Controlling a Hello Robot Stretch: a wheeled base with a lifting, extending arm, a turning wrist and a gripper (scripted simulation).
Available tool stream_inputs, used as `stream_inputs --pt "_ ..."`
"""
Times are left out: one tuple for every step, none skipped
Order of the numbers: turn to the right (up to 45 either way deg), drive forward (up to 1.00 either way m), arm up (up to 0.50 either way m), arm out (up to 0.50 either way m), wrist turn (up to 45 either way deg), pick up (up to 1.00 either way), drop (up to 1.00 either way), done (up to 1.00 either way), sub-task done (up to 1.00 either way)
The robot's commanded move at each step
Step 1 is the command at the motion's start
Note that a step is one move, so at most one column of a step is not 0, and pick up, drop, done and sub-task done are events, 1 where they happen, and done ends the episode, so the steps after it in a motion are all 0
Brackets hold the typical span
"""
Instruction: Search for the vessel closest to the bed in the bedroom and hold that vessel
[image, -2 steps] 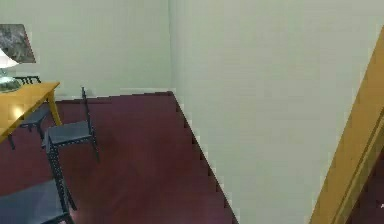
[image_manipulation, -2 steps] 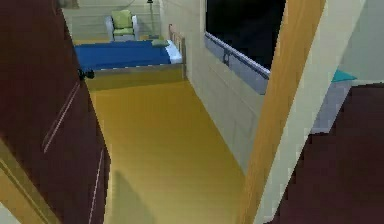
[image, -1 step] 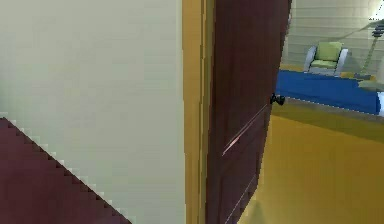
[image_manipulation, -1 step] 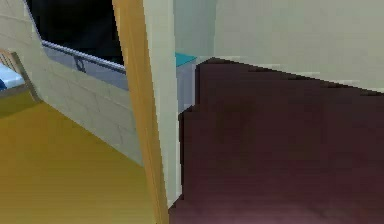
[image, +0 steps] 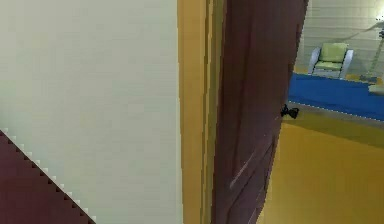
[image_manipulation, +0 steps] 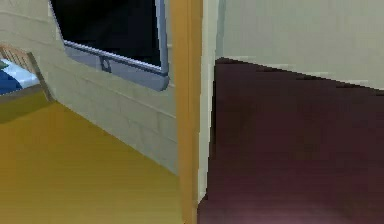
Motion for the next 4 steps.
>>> stream_inputs --pt "45.0 0.00 0.00 0.00 0.0 0.00 0.00 0.00 0.00" --pt "15.0 0.00 0.00 0.00 0.0 0.00 0.00 0.00 0.00" --pt "0.0 0.30 0.00 0.00 0.0 0.00 0.00 0.00 0.00" --pt "-18.0 0.00 0.00 0.00 0.0 0.00 0.00 0.00 0.00"
